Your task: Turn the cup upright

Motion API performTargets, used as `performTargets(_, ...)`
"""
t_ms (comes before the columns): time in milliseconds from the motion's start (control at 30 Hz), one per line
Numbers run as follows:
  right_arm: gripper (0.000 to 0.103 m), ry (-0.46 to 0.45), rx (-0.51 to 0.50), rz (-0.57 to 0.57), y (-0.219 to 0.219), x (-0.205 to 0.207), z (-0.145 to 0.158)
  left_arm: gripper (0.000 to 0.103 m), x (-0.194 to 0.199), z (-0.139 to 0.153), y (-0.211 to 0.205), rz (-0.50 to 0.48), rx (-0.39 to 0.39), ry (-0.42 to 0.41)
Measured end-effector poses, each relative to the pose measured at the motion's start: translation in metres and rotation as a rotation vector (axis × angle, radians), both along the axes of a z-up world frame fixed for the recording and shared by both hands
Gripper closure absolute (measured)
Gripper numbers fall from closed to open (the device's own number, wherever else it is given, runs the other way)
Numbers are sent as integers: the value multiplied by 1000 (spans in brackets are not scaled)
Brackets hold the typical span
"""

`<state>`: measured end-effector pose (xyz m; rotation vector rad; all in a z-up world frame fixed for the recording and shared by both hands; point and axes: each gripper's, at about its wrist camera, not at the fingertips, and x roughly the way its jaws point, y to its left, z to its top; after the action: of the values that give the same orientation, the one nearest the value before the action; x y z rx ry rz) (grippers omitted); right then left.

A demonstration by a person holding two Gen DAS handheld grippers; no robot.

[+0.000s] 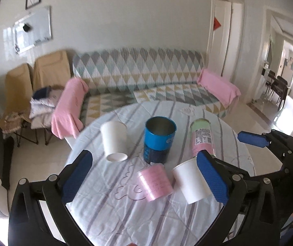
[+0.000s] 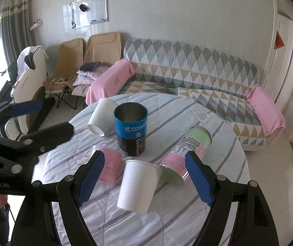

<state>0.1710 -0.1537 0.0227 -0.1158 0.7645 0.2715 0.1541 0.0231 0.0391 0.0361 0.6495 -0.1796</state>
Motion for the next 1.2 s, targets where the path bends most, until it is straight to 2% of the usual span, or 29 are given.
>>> performTargets(300,21,-27,-12,-73,9,-45,0,0,-57,-2,10,36,22,-67)
performTargets(433,21,-70,-35,-135,10,-68,-7,0,-79,-8,15,76,-2,-90)
performTargets(600,21,-138,5,-177,9,-95,-11,0,-101,-21,14,124,-4,-124)
performTargets(800,21,-247,9,-210,6,-117,-15,0,-112,-30,8,191,32,-180)
performTargets(933,21,-292,27,-213,1,-124,-19,0,-114,-33,5,186,19,-174)
performTargets(1200,21,-358,48,-225,-8,-130,-24,0,-120,-35,-5,184,27,-238)
